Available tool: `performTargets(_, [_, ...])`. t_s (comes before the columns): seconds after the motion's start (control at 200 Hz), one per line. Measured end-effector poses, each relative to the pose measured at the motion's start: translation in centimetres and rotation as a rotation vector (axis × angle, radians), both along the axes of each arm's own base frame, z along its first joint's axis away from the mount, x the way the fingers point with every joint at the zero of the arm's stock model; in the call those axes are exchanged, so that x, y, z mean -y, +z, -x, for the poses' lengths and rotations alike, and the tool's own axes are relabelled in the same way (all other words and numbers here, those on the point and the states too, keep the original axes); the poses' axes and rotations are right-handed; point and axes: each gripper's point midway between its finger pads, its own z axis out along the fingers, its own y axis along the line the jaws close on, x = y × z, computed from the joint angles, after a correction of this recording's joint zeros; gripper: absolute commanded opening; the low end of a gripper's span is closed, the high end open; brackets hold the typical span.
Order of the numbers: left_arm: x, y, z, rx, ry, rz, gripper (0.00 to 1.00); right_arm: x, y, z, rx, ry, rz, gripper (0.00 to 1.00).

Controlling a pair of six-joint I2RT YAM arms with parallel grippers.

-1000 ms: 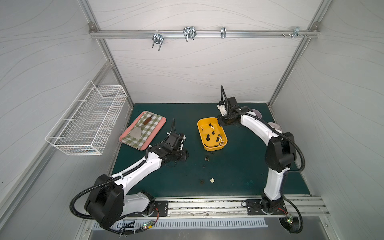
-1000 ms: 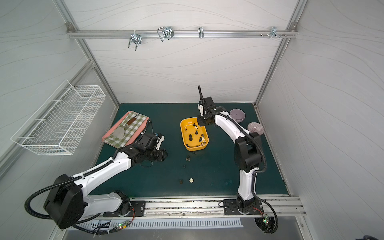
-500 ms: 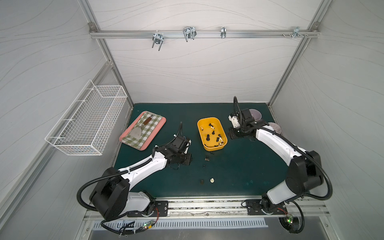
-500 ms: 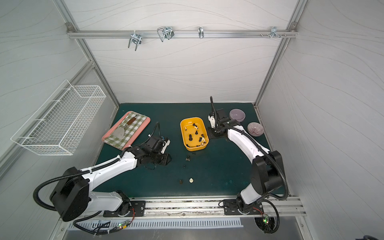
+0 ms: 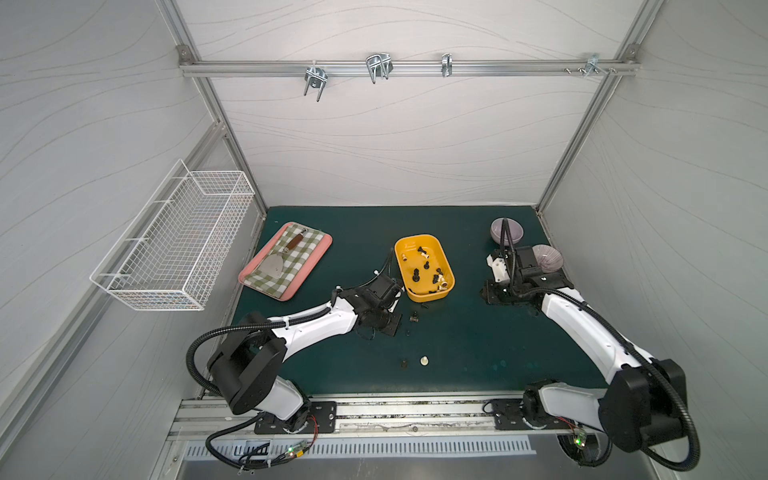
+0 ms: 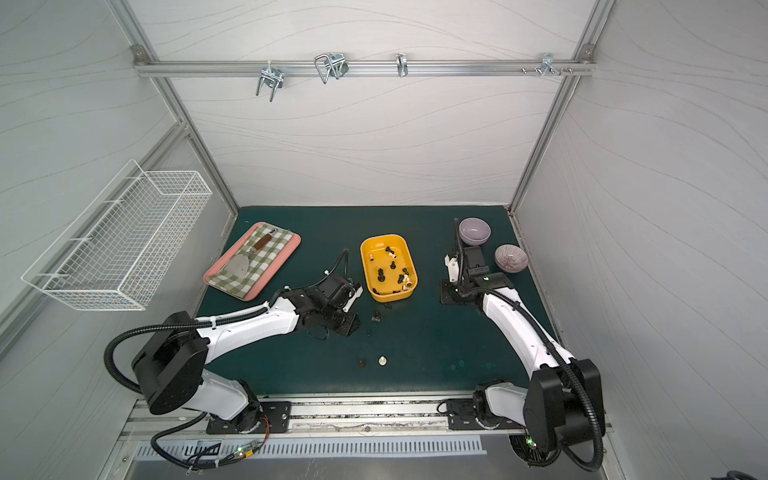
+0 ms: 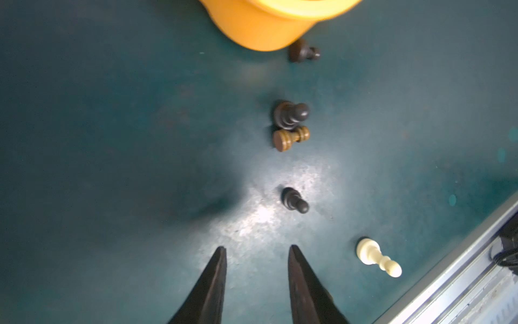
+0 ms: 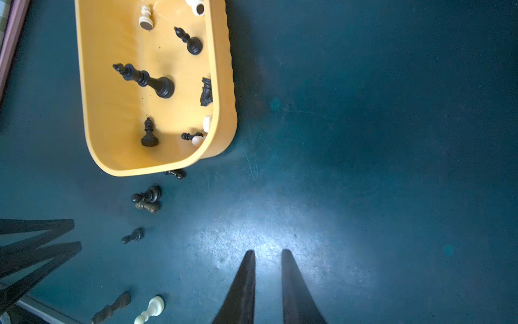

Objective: Put the chess pieces into the storage box
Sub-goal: Pick up the chess piece at the center of the board.

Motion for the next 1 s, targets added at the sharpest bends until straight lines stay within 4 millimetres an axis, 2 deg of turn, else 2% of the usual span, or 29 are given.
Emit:
performTargets(0.145, [1.1,-0.5,0.3,-0.003,-0.039,-0.02,0.38,0.2,-0.6,1.0,-0.016,-0.019,-0.009,0.2])
performTargets(0.4, [2.3,-0.1,-0.2,0.021,-0.061,-0.021,0.38,0.4,-1.0,1.7,-0.028,-0.035,-0.021,0.2])
performTargets(0.61, [2.4,-0.7,-0.1,0.02,-0.07,-0.045,0.38,0.3,-1.0,1.7,-0.031,-0.032,-0.026,0.2])
performTargets(1.0, [3.0,-0.6,-0.6,0.037,-0.074,-0.046,0.38,0.1,-1.0,1.8,-0.034,-0.026,-0.035,0.2])
